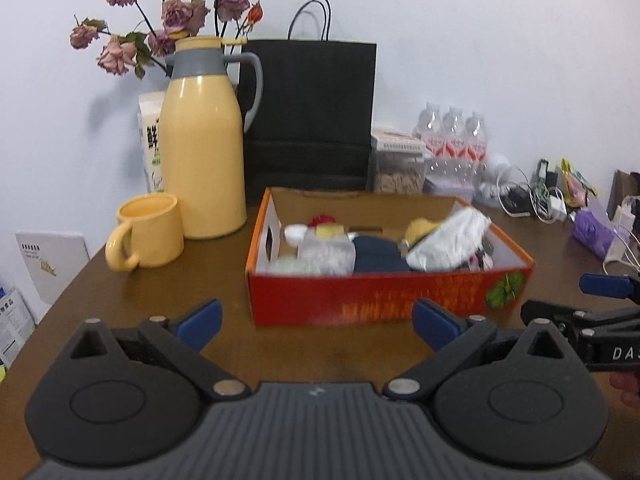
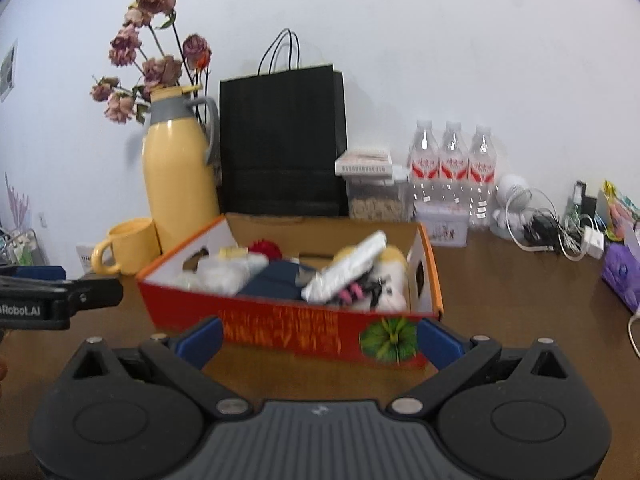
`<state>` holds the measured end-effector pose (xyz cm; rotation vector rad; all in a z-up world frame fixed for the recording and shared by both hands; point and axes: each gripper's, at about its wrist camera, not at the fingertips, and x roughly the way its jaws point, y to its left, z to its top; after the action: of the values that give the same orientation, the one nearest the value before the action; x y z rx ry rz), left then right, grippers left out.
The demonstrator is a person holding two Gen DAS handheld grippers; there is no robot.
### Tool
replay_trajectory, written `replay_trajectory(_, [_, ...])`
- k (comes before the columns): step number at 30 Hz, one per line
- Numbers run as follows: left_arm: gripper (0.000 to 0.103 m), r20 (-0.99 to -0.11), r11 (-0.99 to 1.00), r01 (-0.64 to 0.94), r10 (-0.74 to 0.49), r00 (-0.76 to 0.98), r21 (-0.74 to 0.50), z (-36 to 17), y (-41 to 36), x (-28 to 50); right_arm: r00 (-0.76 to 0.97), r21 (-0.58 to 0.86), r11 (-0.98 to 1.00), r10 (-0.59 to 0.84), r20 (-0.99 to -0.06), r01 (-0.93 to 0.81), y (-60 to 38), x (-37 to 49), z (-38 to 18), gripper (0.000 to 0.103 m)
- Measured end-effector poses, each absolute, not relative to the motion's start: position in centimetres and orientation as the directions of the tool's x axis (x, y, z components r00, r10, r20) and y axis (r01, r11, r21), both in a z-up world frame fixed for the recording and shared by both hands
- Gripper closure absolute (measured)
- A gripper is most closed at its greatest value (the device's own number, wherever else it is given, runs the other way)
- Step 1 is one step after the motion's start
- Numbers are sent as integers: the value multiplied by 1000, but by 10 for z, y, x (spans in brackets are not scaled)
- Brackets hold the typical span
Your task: Organize objects
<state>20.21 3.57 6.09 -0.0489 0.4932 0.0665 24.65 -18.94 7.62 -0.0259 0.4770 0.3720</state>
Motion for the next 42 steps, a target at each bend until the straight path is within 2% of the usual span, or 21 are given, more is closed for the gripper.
replay_trajectory(13, [0, -505, 996, -79, 46, 862, -44, 50, 25, 159, 799, 73, 937, 330, -503, -342, -193, 210, 64, 0])
replay_trajectory(42, [0, -505, 995, -90, 52, 861, -50, 53, 23, 146, 806, 73, 937, 331, -490, -341, -195, 195, 69, 0])
